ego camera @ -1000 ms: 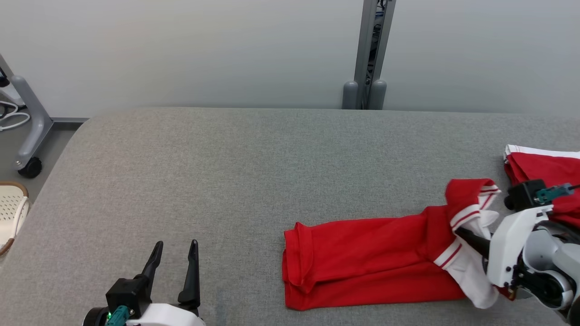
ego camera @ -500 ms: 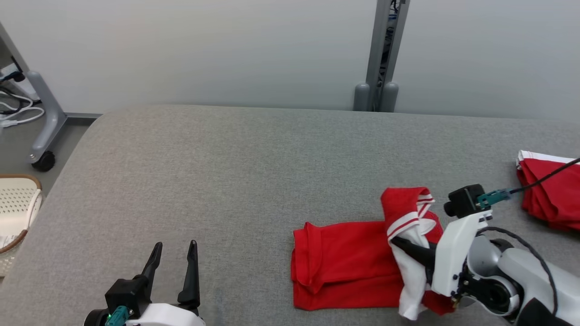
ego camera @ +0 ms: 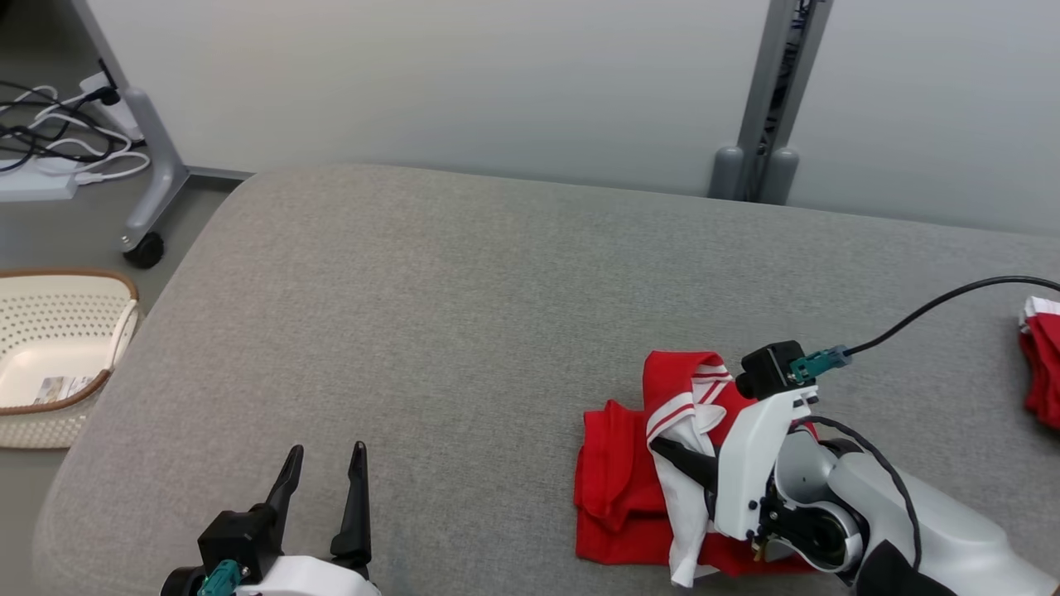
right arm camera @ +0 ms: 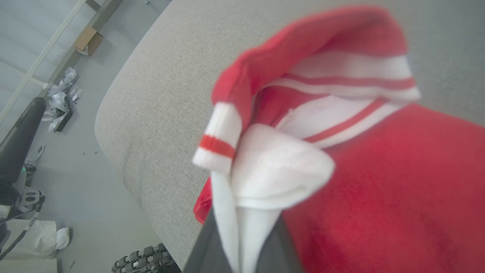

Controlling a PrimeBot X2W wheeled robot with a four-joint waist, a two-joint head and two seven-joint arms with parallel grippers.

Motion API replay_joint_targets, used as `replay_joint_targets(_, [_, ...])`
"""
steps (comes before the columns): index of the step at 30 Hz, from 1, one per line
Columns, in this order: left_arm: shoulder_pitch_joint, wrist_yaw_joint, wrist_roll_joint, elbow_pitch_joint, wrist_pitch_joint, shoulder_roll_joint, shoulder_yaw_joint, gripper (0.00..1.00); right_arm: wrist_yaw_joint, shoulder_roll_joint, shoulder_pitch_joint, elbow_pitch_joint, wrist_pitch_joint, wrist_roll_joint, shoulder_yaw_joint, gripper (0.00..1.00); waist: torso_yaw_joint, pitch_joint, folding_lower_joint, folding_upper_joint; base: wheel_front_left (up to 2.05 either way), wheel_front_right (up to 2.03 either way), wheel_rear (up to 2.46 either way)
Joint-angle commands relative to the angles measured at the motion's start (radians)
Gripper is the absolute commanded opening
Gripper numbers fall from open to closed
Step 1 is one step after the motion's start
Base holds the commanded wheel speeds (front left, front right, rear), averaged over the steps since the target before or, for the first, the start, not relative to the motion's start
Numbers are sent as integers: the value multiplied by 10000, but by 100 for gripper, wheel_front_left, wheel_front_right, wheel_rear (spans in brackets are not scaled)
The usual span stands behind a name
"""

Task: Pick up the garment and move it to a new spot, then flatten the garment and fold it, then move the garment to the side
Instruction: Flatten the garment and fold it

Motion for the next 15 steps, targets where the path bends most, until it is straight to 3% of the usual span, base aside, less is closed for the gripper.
replay_joint_targets(1, [-132, 47, -47, 2, -45, 38, -1, 100, 1, 90, -119, 178, 23, -113, -69, 0, 164, 64, 0, -1, 0, 0, 0])
replay_joint_targets(8, [-218, 83, -177, 35, -45, 41, -191, 100, 1, 720, -326, 1183, 39, -446, -146, 0, 645, 211, 0, -1, 0, 0, 0])
replay_joint_targets(9, [-236, 89, -179, 35, -45, 40, -215, 100, 1, 768, -377, 1366, 3, -529, -144, 18, 710, 232, 0, -1, 0, 0, 0])
replay_joint_targets(10, [-232, 90, -202, 28, -45, 38, -238, 100, 1, 831, -410, 1529, -8, -614, -134, 78, 770, 251, 0, -1, 0, 0, 0])
replay_joint_targets(11, [-213, 91, -216, 37, -45, 40, -243, 100, 1, 917, -424, 1672, -15, -676, -126, 100, 823, 263, 0, -1, 0, 0, 0])
replay_joint_targets(15, [-149, 109, -237, 80, -45, 40, -240, 100, 1, 1176, -542, 1799, -102, -879, -45, 100, 977, 257, 0, -1, 0, 0, 0])
